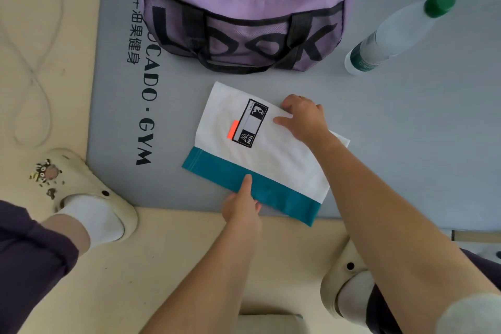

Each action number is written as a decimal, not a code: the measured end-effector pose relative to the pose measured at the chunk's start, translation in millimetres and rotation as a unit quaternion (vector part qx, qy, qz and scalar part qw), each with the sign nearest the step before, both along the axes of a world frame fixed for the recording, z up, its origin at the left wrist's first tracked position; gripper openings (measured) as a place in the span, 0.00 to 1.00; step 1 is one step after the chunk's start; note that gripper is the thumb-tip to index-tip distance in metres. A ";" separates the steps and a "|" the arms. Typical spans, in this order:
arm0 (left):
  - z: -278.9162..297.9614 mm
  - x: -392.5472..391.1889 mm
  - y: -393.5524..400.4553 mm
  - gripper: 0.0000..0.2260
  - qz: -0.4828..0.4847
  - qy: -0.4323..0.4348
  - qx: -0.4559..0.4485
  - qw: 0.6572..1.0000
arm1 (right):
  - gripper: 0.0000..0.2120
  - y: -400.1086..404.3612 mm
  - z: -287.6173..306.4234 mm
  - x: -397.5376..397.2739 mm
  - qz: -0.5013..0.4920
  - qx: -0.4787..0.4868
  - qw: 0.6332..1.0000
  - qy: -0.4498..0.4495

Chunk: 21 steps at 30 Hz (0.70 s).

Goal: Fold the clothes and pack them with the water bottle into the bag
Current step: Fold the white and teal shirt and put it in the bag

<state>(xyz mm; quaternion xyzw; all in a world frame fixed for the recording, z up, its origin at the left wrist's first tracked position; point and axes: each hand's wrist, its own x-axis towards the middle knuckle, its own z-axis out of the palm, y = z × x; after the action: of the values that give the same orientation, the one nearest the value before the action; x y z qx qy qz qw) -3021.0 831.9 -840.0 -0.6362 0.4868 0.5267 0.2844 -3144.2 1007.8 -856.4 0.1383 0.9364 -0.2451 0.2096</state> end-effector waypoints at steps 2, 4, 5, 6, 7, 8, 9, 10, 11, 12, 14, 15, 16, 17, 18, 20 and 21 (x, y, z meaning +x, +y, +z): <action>2.8 -7.3 7.4 0.19 0.001 0.002 0.002 1.000 | 0.13 1.8 -4.6 -1.4 -0.011 -0.008 0.999 -0.031; -0.5 -11.6 10.6 0.20 -0.010 -0.010 -0.006 1.000 | 0.13 8.5 -8.6 2.1 -0.064 -0.041 0.996 -0.044; -1.8 -13.5 11.8 0.20 -0.018 -0.018 -0.013 1.000 | 0.12 13.4 -10.5 5.0 -0.089 -0.054 0.994 -0.045; -3.1 -14.7 13.6 0.20 -0.025 -0.019 -0.017 0.999 | 0.12 19.0 -11.6 8.9 -0.111 -0.060 0.991 -0.045; -4.8 -15.9 16.1 0.19 -0.028 -0.009 -0.021 0.999 | 0.12 25.4 -12.0 14.0 -0.133 -0.064 0.988 -0.044; -6.3 -17.6 19.2 0.17 -0.027 0.012 -0.023 0.999 | 0.12 32.1 -11.6 20.2 -0.156 -0.068 0.985 -0.040; -6.6 -19.5 22.5 0.15 -0.031 0.038 -0.029 0.998 | 0.13 39.1 -10.7 28.2 -0.181 -0.071 0.980 -0.036; -7.7 -21.5 25.7 0.14 -0.052 0.065 -0.045 0.995 | 0.14 46.4 -9.2 38.1 -0.207 -0.071 0.975 -0.035; -8.9 -23.5 28.1 0.13 -0.089 0.092 -0.067 0.990 | 0.14 53.3 -7.7 49.6 -0.234 -0.069 0.969 -0.038; -10.5 -25.3 30.2 0.13 -0.131 0.115 -0.090 0.981 | 0.14 59.8 -6.4 62.7 -0.259 -0.064 0.963 -0.044; -13.8 -27.7 35.4 0.13 -0.214 0.143 -0.124 0.958 | 0.14 70.3 -4.2 90.4 -0.301 -0.054 0.951 -0.056; -14.9 -28.3 38.7 0.13 -0.253 0.151 -0.135 0.946 | 0.14 73.4 -3.3 103.4 -0.316 -0.051 0.945 -0.065; -15.7 -28.1 42.9 0.14 -0.296 0.156 -0.144 0.931 | 0.15 75.5 -2.6 115.0 -0.327 -0.047 0.941 -0.075; -15.6 -27.8 46.9 0.16 -0.340 0.157 -0.156 0.914 | 0.15 76.3 -2.1 124.9 -0.334 -0.044 0.938 -0.087; -15.3 -27.4 50.3 0.18 -0.377 0.156 -0.165 0.898 | 0.16 76.2 -1.8 132.9 -0.339 -0.045 0.935 -0.099; -14.8 -28.6 54.0 0.20 -0.424 0.148 -0.175 0.876 | 0.18 74.3 -1.1 142.4 -0.355 -0.061 0.926 -0.112; -15.0 -30.6 54.5 0.20 -0.431 0.142 -0.170 0.875 | 0.19 73.4 -0.8 144.1 -0.363 -0.070 0.922 -0.114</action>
<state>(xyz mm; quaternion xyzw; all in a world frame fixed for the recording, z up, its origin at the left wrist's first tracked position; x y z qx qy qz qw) -3051.6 886.4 -855.0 -0.3206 0.8296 0.3460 0.2988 -3000.1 1081.2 -857.2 0.4805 0.7725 -0.3516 0.2207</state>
